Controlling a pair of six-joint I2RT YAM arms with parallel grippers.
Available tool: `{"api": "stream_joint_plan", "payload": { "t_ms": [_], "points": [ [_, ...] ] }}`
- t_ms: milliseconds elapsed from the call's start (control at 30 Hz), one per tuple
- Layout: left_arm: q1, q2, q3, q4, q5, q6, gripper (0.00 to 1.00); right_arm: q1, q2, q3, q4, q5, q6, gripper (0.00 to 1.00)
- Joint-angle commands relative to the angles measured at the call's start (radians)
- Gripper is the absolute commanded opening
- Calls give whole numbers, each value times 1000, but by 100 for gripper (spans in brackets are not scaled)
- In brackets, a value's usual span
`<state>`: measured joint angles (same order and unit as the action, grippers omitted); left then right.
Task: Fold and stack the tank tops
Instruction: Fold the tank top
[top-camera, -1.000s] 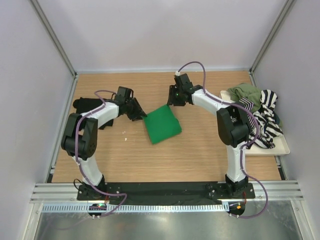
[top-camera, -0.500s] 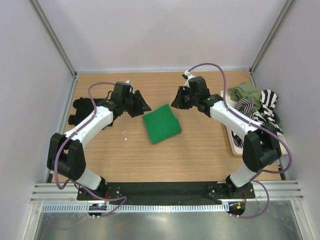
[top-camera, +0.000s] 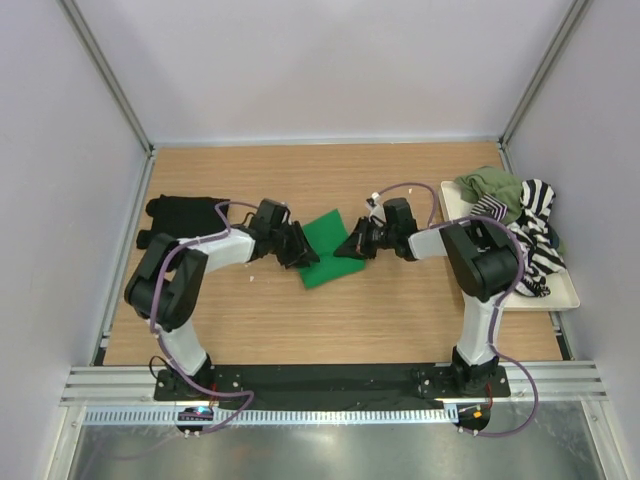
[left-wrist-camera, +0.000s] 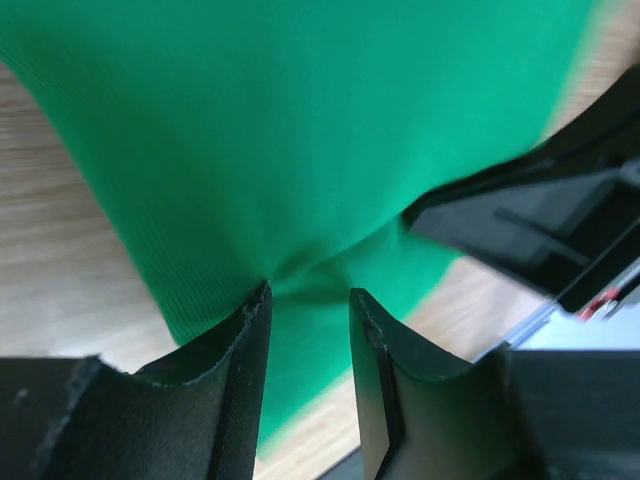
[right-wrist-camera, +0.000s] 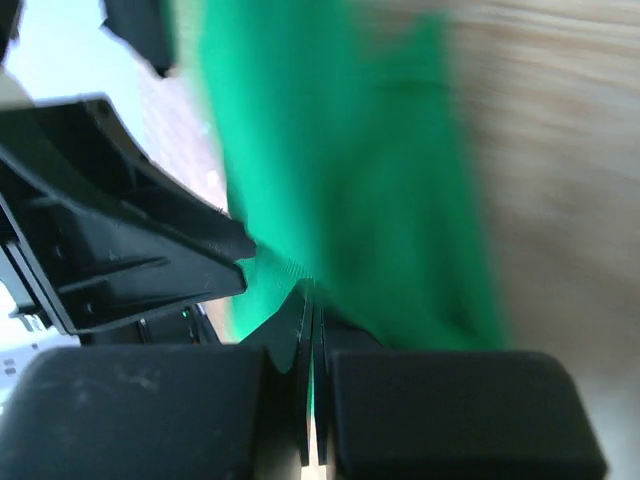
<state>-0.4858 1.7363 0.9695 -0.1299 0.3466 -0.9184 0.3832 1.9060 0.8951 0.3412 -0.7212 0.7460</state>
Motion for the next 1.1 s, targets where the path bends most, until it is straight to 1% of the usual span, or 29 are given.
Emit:
{"api": "stream_joint_plan", "payload": {
  "t_ms": [0,67,133,200,233,300,400,500,700,833,933,1000,1067],
  "points": [
    [3,66,-40,125,37,-19,37,-36,102,-21,182,-87,114,1],
    [1,88,-48,125,46,-11,36,-47,134,-36,245,-96,148,1],
    [3,72,-54,125,35,-2,36,-53,124,-47,275,-104,164,1],
    [3,24,-55,96,6,16,37,-53,61,-29,214,-83,98,1],
    [3,6,-52,61,-1,22,38,-53,41,-19,141,-54,73,1],
    [3,-58,-40,24,-34,42,40,-53,-20,13,46,-35,35,2],
    [1,-144,-35,-22,-61,53,41,-52,-67,60,-7,-23,12,3],
    [-13,-198,-41,-39,-78,56,41,-52,-67,123,-50,-21,15,3],
    [-39,-276,-57,-54,-95,52,41,-33,-18,220,-51,-49,58,3],
    [-42,-307,-80,-54,-106,42,41,-12,60,283,-48,-66,72,3],
    [-42,-334,-97,-54,-113,44,41,-10,143,330,-2,-92,113,3],
    [-42,-359,-103,-60,-127,53,41,-12,212,372,-5,-89,119,3],
    [-40,-383,-106,-88,-171,68,42,-20,276,396,2,-80,128,3]
  ]
}}
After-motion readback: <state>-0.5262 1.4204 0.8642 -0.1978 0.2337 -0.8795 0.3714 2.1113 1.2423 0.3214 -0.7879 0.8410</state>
